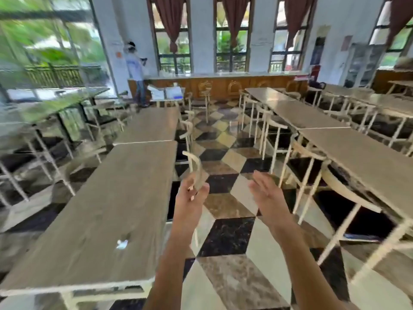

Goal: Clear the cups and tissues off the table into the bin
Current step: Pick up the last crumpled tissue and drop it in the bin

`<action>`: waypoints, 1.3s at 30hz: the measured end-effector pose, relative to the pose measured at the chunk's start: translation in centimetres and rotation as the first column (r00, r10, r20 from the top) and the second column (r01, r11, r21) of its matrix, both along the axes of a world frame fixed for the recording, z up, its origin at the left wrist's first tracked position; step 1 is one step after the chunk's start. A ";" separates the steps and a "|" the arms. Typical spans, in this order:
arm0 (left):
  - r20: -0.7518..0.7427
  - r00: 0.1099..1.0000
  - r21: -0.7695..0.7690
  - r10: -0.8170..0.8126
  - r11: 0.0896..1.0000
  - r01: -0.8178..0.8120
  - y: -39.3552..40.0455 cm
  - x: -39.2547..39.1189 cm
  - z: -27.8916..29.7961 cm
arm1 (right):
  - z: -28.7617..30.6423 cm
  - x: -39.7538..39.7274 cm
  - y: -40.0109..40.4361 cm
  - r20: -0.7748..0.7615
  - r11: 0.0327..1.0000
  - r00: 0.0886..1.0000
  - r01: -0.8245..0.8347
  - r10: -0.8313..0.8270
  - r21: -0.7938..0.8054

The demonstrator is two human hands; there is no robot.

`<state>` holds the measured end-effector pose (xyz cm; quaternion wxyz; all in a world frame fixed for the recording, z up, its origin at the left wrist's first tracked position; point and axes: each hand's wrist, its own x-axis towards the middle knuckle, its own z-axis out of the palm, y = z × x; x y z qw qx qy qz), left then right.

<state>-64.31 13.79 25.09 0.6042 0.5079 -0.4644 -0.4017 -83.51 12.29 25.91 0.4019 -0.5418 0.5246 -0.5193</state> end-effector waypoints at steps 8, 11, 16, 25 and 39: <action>0.053 0.946 0.061 0.320 0.945 -0.323 -2.1 14.3 -2.2 | -2.5 16.2 -8.7 -0.001 0.933 0.935 -0.355 0.355 0.060; 0.037 0.911 0.096 0.410 0.906 -0.411 -4.0 18.6 -3.7 | -4.1 21.3 -12.5 0.015 0.886 0.890 -0.456 0.456 0.087; 0.024 0.842 0.178 0.540 0.826 -0.535 -8.1 24.6 -7.0 | -8.1 28.9 -19.0 0.064 0.803 0.819 -0.572 0.570 0.167; 0.080 0.746 0.494 0.661 0.624 -0.606 -11.8 31.0 -16.7 | -17.7 38.5 -23.1 -0.012 0.636 0.708 -0.626 0.706 0.452; 0.207 0.893 0.789 0.401 0.471 -0.394 -13.4 36.7 -30.7 | -30.7 46.3 -19.8 -0.091 0.461 0.707 -0.353 0.702 0.814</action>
